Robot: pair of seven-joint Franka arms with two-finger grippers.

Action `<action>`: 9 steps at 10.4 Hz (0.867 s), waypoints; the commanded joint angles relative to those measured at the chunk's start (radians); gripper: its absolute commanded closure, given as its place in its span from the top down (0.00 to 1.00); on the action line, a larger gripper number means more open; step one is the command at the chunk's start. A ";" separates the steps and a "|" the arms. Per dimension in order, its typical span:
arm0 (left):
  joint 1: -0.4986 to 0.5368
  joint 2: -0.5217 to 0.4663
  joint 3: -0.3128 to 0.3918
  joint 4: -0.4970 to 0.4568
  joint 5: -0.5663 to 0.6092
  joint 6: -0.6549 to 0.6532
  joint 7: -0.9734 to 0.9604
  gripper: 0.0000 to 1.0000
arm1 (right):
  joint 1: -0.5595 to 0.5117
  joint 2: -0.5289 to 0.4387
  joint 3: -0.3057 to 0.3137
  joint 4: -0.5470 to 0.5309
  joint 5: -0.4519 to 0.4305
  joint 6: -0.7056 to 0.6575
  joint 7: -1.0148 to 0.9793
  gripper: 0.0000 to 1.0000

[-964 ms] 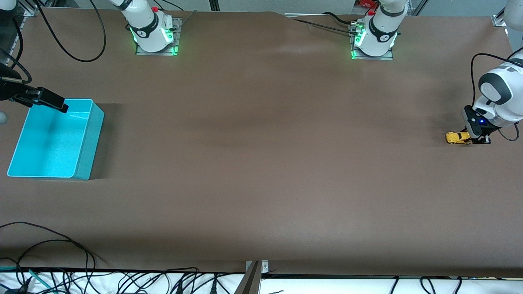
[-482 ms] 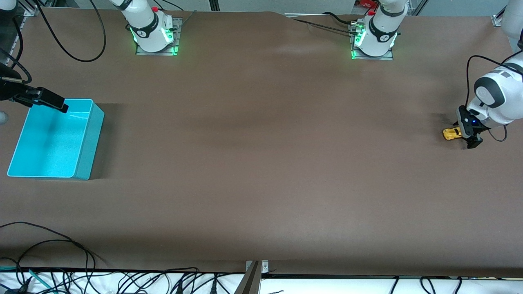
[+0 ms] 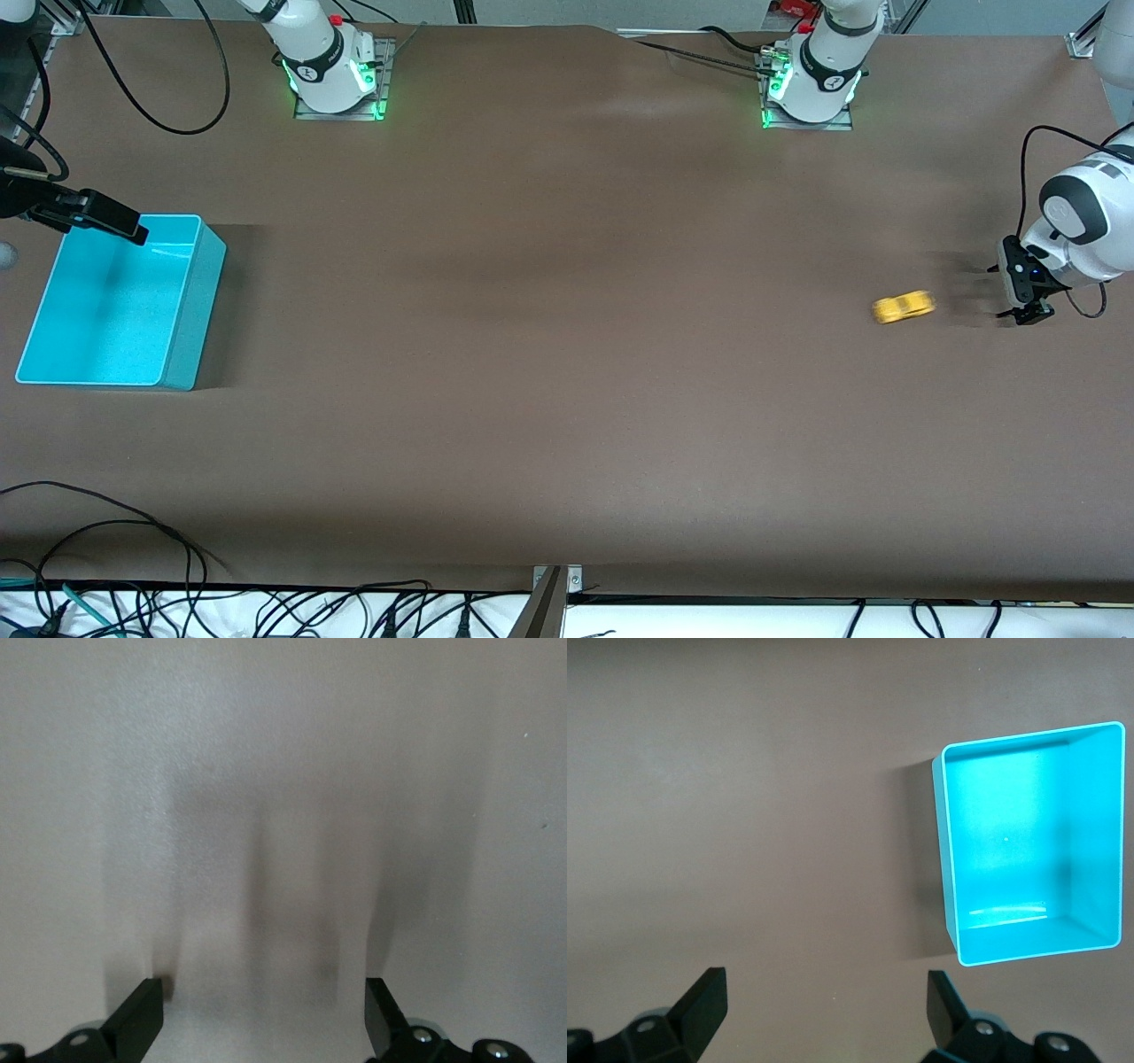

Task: Wind up and store yellow beetle car
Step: 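Open the left gripper, letting the car roll toward the bin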

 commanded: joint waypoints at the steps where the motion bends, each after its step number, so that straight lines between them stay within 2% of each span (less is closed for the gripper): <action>1: 0.001 -0.012 -0.015 0.026 0.003 -0.048 0.028 1.00 | -0.001 -0.002 0.002 0.015 -0.011 -0.014 -0.003 1.00; 9: 0.001 -0.030 -0.036 0.046 0.003 -0.055 0.028 1.00 | -0.001 -0.002 0.002 0.015 -0.011 -0.014 -0.003 1.00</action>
